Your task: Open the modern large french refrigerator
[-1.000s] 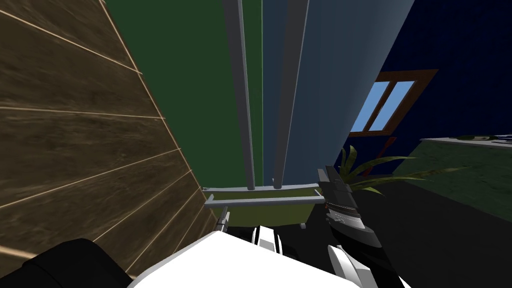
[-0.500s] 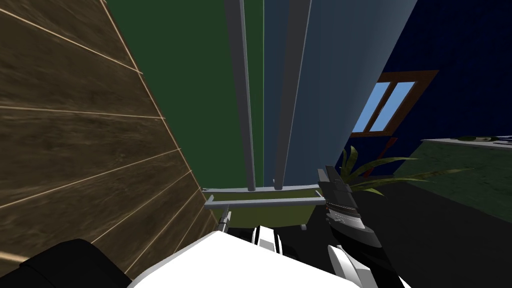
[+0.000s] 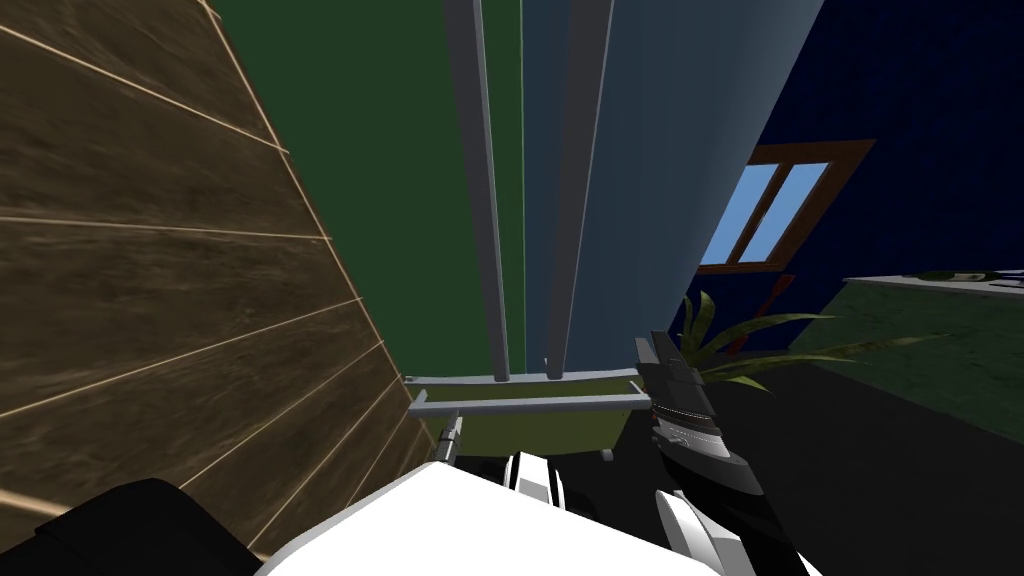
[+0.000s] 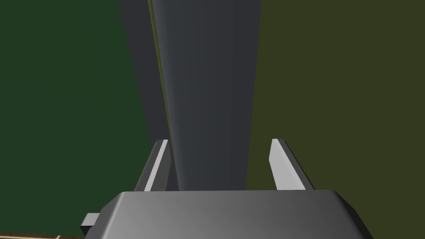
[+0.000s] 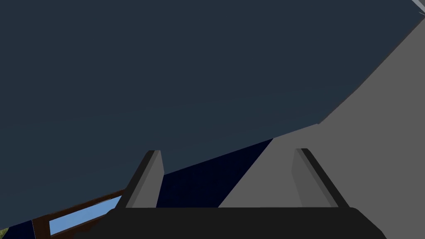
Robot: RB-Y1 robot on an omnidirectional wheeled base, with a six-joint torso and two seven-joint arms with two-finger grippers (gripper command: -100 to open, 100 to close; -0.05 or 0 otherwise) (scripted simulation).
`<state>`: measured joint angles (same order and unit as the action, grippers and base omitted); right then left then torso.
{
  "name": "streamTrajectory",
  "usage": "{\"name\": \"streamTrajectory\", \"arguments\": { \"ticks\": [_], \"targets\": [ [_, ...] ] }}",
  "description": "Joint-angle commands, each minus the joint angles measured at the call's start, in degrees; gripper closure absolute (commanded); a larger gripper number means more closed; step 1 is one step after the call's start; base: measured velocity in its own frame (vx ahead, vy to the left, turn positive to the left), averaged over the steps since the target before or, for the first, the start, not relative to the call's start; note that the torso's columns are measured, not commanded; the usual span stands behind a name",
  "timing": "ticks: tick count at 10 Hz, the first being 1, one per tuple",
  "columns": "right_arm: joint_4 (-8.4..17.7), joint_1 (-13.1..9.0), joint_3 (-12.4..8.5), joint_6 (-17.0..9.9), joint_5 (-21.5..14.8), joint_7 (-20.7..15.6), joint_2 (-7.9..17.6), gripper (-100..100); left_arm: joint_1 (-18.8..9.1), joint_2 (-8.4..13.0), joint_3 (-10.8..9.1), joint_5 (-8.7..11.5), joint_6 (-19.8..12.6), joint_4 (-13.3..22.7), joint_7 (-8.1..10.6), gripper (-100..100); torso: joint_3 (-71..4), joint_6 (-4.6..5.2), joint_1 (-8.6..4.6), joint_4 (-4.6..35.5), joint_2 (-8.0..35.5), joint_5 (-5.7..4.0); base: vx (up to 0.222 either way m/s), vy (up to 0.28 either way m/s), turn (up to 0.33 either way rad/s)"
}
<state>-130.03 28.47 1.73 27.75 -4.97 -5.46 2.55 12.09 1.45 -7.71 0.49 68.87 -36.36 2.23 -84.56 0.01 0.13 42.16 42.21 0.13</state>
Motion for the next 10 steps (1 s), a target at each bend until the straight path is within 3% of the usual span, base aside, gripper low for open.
{"name": "streamTrajectory", "arguments": {
  "ticks": [1,3,7,9,10],
  "targets": [
    [0.00,0.00,0.00,0.00,0.00,0.00,0.00,0,1.63,-0.96,0.21,-0.36,3.23,1.87,-0.56,100,-0.07,-0.01,0.15,-0.12,-0.14,0.13,-0.002,0.025,-0.014],
    [0.00,0.01,-0.01,0.00,0.00,0.00,0.01,0,2.20,-0.17,0.30,-0.37,0.76,-1.39,0.31,100,-0.12,-0.02,-0.01,0.08,-0.08,-0.10,-0.042,-0.022,0.004],
    [0.00,-0.02,0.01,0.00,0.00,0.00,-0.01,0,3.48,1.08,0.41,-0.46,-2.55,-5.24,1.69,100,0.07,-0.01,-0.14,0.16,0.21,-0.14,-0.145,-0.069,0.013],
    [0.00,-0.02,0.01,0.00,0.00,0.00,-0.01,0,3.53,1.16,0.40,-0.46,-2.44,-5.23,1.73,100,-0.06,-0.01,-0.06,0.10,-0.01,-0.12,-0.102,-0.040,0.008],
    [0.00,0.00,0.00,0.00,0.00,0.00,0.00,0,3.49,2.96,0.38,-0.43,-2.76,-5.51,1.85,-100,-0.19,-0.01,0.02,0.05,-0.24,-0.09,-0.012,-0.007,-0.002]
  ]
}}
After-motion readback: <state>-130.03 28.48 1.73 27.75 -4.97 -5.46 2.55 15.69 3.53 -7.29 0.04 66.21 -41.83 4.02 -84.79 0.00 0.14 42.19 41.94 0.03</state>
